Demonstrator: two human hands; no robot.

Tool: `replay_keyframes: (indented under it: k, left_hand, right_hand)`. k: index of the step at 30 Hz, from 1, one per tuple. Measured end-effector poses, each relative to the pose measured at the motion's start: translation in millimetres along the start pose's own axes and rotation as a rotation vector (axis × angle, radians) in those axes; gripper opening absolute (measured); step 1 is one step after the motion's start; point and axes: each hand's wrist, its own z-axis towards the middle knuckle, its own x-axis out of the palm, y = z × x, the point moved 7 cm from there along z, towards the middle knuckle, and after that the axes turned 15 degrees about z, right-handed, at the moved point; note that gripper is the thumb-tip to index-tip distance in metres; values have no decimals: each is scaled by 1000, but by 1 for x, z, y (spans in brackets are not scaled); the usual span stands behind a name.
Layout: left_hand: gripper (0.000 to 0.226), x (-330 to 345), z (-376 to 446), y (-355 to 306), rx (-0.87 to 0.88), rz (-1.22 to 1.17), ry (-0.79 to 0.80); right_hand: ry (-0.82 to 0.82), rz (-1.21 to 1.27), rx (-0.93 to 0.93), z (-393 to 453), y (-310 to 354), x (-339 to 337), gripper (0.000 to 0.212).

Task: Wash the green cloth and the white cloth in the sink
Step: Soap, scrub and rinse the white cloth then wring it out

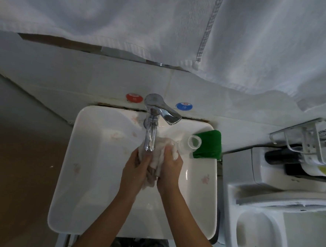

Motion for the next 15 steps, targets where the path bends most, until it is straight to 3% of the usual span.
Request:
replay_keyframes:
  k: [4, 9, 12, 15]
  left_hand:
    - [32, -2, 5, -4, 23, 8, -54]
    - [29, -13, 8, -3, 26, 138, -234]
    - [28, -13, 11, -9, 40, 243, -234]
    - [29, -13, 11, -6, 6, 151, -226]
  right_hand:
    - [73, -16, 89, -7, -1, 9, 24]
    - [221, -156, 61, -20, -4, 27, 33]
    - [257, -134, 124, -22, -8, 27, 36]
    - [222, -215, 150, -21, -11, 25, 26]
